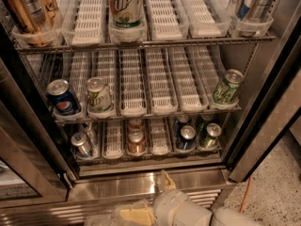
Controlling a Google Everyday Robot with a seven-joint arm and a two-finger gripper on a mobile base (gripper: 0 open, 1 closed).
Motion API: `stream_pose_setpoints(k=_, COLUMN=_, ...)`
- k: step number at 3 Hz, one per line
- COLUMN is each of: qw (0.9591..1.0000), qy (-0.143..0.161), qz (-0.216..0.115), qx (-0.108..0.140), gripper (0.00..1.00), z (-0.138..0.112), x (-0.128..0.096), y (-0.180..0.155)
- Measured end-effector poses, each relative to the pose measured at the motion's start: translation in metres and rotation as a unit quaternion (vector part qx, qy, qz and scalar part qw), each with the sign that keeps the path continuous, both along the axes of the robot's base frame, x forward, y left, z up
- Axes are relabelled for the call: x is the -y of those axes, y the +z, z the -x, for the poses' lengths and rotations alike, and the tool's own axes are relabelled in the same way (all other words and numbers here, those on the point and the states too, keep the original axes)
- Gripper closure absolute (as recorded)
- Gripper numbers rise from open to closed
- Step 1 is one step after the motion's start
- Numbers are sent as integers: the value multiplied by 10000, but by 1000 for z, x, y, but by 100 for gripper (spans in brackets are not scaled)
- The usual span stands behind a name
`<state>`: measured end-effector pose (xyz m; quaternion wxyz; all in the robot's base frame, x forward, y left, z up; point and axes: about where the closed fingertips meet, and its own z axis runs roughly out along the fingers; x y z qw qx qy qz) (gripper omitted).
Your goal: Pick orange can from bottom shelf of fridge
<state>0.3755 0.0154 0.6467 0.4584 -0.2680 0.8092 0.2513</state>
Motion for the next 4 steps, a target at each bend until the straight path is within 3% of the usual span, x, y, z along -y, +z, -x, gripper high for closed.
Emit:
stream_pose_setpoints(k=1, qw=9998, qy=-178, qz=-60, qx=81, gripper=0, z=-4, x=6, y=4)
stream_pose_setpoints(k=2, qw=9958, qy=-783, qz=-265, qx=398, gripper=0, z=-19, x=26, y=28)
stream_pose_setpoints(k=3, qw=9927, qy=-928, qz=-314, qx=710, gripper=0, z=-26, x=24, y=46)
stream_pose_setpoints(k=4, qw=9927, qy=-928, qz=-314, qx=710, gripper=0, z=-26, x=24, y=46)
